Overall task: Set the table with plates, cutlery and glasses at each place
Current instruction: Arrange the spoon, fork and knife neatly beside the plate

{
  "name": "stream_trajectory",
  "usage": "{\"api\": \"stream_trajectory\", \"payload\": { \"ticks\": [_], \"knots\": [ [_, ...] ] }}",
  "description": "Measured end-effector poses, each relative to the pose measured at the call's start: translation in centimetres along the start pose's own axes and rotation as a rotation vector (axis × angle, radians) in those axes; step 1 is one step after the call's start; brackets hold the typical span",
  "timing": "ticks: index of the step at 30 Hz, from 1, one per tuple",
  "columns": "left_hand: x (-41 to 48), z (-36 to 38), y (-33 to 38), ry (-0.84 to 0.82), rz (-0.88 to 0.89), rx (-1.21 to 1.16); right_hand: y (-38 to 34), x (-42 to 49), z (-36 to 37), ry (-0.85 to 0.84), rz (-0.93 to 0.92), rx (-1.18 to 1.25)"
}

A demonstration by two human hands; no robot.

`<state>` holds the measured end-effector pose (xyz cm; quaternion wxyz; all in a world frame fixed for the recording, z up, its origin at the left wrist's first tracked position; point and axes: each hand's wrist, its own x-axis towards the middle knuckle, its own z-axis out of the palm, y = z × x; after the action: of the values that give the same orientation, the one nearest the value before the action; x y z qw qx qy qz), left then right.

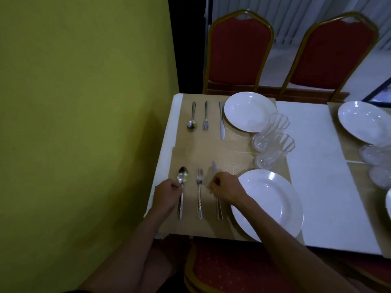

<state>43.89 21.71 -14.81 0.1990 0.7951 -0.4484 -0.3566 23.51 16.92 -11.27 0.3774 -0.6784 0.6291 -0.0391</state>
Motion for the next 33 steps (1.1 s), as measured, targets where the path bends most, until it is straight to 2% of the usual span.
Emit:
{"api": "stream_trajectory", "payload": {
  "ticks": [6,15,33],
  "knots": [
    [0.5,0.0,-0.2,-0.05,0.055,0.061,-1.2,0.3,4.9,-0.101,0.132,-0.12],
    [1.3,-0.3,0.1,-0.086,0.086,0.115,-1.3,-0.3,7.9,-0.059,0.199,-0.059],
    [1.2,0.0,-0.1,-0.096,0.131,0.135,-1.0,-0.2,8.7,-0.047,0.182,-0.083]
  ]
}}
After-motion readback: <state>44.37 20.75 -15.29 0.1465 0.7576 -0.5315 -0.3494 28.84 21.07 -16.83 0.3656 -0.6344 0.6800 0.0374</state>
